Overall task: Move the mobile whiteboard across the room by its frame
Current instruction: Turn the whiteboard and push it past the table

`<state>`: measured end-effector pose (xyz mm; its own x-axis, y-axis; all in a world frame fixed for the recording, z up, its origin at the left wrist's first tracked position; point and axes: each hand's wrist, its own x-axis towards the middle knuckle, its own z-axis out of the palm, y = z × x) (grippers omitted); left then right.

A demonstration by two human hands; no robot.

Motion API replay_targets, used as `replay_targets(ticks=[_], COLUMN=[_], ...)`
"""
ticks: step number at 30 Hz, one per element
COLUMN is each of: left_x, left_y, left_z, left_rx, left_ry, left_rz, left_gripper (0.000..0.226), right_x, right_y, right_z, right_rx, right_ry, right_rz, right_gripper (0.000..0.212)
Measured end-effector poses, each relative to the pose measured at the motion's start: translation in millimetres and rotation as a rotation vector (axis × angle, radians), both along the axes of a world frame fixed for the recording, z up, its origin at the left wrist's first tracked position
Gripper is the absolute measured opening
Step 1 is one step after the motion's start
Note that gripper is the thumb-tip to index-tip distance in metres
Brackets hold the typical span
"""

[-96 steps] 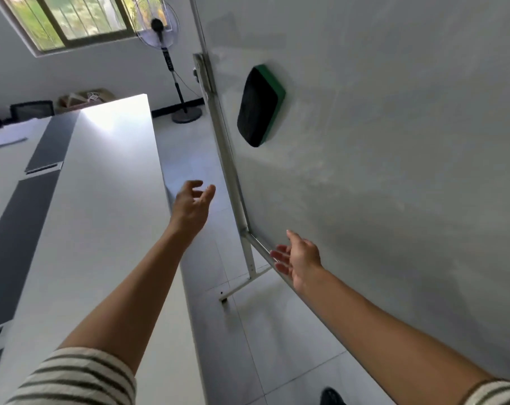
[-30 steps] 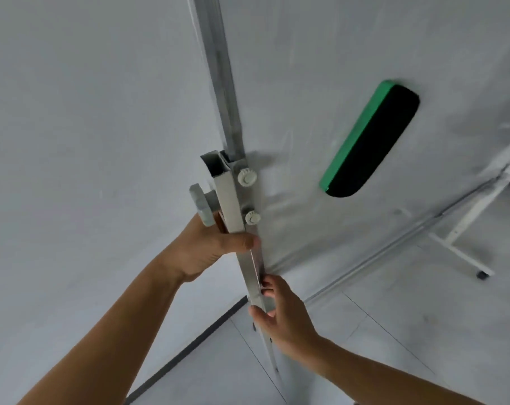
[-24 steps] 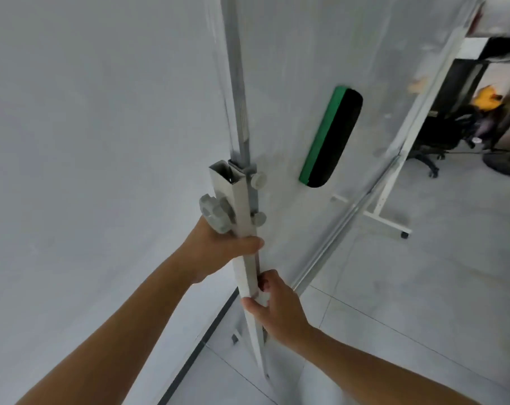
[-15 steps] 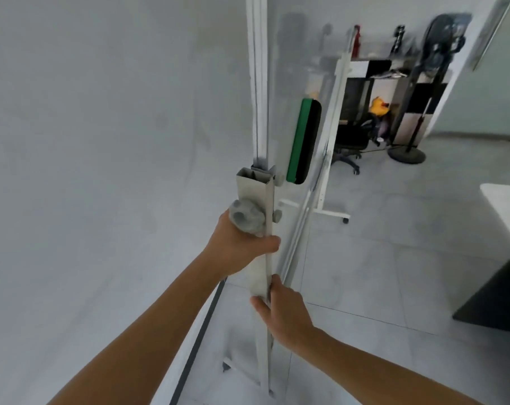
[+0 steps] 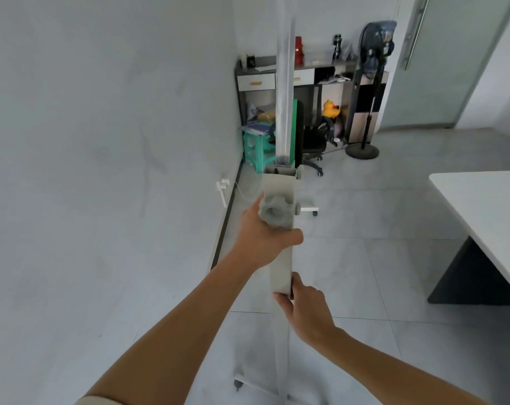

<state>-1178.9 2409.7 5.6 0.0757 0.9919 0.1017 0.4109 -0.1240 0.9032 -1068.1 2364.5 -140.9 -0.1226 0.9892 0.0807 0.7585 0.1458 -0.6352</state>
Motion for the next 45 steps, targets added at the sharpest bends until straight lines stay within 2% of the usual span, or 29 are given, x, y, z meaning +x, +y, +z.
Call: replay_targets(ticks=[12, 20, 31, 35, 38, 42, 45], left_x=[66.1, 84.6, 50.4, 16.2, -2.8, -13.8, -11.8], left_y=[87.3, 130.6, 199.7, 244.0, 278.4, 321.5, 356.3], left_z=[6.4, 5.6, -1.1, -4.2, -1.8, -0.8, -2.8], left_rx=[-0.028, 0.035, 0.068, 0.004, 0.014, 0.026, 0.04], left_ry=[0.034, 0.076, 0.053, -0.017, -0.018, -0.053, -0.063], left_rz=[-0.002, -0.044, -0.225, -0.281, -0.326, -0.36, -0.393], left_gripper=[0.051, 0.052, 0.049, 0.045, 0.05, 0.027, 0.025], right_x=[53.6, 63.7, 18.4, -18.9, -41.9, -55.4, -55.4], right_y=[83.2, 119.4, 167.3, 206.7, 241.5, 285.4, 318.4], right_z=[-6.5, -8.6, -7.9, -7.5, -7.9, -3.6, -1.6], right_rx=[0.03, 0.036, 0.026, 0.004, -0.011, -0.053, -0.071], right_ry=[-0.013, -0.016, -0.02, -0.012, 0.018, 0.041, 0.066], right_rz=[-0.143, -0.238, -0.403, -0.473, -0.531, -0.554, -0.575], right_gripper=[0.03, 0.029, 0.027, 0.024, 0.028, 0.031, 0.031])
